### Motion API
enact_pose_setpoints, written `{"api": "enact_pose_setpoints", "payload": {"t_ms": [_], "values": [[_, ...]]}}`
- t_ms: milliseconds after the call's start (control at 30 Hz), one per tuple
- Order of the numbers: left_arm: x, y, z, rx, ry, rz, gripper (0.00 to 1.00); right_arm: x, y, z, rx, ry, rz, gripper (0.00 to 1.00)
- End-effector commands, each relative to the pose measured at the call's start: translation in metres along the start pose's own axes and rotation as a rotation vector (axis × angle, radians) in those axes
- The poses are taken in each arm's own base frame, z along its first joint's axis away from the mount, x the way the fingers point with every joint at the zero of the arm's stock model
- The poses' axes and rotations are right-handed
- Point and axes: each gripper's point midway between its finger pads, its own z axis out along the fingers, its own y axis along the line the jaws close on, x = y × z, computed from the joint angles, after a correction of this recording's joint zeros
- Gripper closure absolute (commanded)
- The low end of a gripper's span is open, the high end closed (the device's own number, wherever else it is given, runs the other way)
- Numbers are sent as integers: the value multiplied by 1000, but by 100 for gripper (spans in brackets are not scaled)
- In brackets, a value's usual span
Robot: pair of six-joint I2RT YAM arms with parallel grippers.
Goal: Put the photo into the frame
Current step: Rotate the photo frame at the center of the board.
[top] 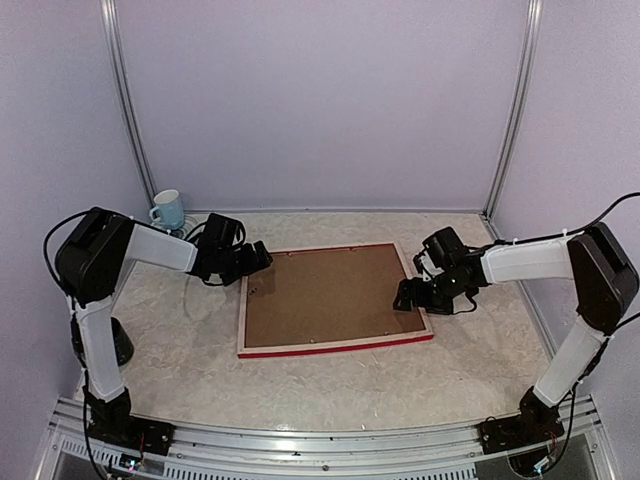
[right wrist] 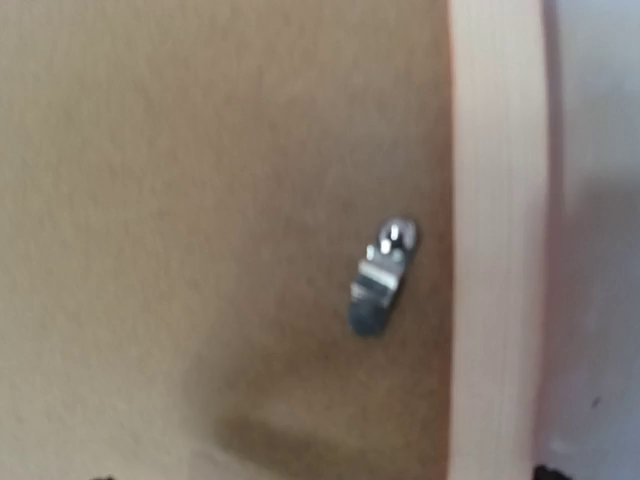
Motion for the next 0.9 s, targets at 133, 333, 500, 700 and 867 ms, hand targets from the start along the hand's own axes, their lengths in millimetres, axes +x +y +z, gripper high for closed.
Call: {"api": "enact_pose_setpoints", "payload": {"t_ms": [133, 333, 500, 700, 867], "values": [[23, -9, -33, 44, 24, 51, 1, -41, 0, -4, 51, -69, -34, 11], [31, 2, -44, 26, 4, 96, 1, -57, -11, -2, 97, -90, -31, 12], [37, 6, -49, 36, -9, 128, 1, -63, -16, 6, 132, -81, -37, 15], [41, -1, -55, 125, -20, 160, 1, -61, -23, 14, 152, -64, -41, 24], [48, 3, -54, 125, -3, 153, 1, -57, -26, 18, 158, -54, -41, 35]]}}
